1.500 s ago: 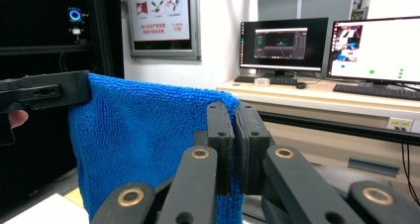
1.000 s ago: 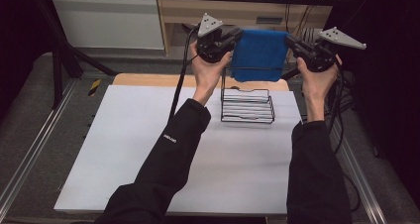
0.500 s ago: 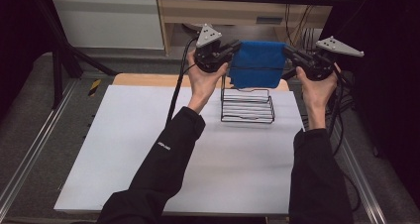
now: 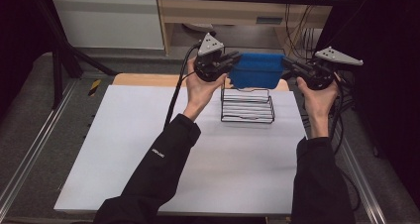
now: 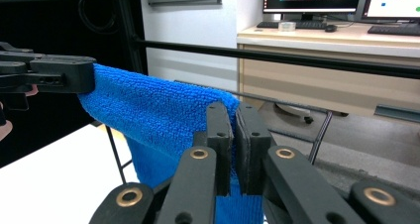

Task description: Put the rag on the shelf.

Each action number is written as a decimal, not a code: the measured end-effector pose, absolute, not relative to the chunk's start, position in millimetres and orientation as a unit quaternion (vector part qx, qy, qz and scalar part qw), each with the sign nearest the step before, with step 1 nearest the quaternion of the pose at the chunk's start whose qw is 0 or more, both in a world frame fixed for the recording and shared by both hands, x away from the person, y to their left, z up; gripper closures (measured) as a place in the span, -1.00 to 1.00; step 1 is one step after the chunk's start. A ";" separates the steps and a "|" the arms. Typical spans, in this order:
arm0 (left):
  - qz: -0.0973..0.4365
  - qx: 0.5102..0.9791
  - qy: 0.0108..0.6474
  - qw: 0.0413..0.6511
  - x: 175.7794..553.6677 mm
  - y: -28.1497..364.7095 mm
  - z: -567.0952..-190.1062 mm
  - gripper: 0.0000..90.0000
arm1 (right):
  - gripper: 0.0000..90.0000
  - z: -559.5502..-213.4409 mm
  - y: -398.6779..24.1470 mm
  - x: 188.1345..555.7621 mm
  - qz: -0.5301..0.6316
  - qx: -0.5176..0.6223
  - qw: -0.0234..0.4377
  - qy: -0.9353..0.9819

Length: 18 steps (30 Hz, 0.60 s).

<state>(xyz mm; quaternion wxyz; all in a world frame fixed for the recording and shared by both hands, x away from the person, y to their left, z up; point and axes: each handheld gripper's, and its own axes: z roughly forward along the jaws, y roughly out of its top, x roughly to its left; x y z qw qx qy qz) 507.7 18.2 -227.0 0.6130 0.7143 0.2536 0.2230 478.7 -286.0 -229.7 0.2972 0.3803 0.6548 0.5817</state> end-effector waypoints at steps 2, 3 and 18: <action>0.217 0.720 0.255 0.607 507.4 18.3 -230.0 0.86 | 0.92 -232.2 -287.0 477.8 0.580 0.380 0.293 0.658; 0.216 0.722 0.255 0.605 507.0 18.3 -231.5 0.86 | 0.92 -233.0 -287.2 477.1 0.581 0.380 0.292 0.658; 0.196 0.746 0.263 0.580 500.4 21.6 -241.8 0.71 | 0.92 -243.2 -287.6 473.3 0.561 0.372 0.283 0.683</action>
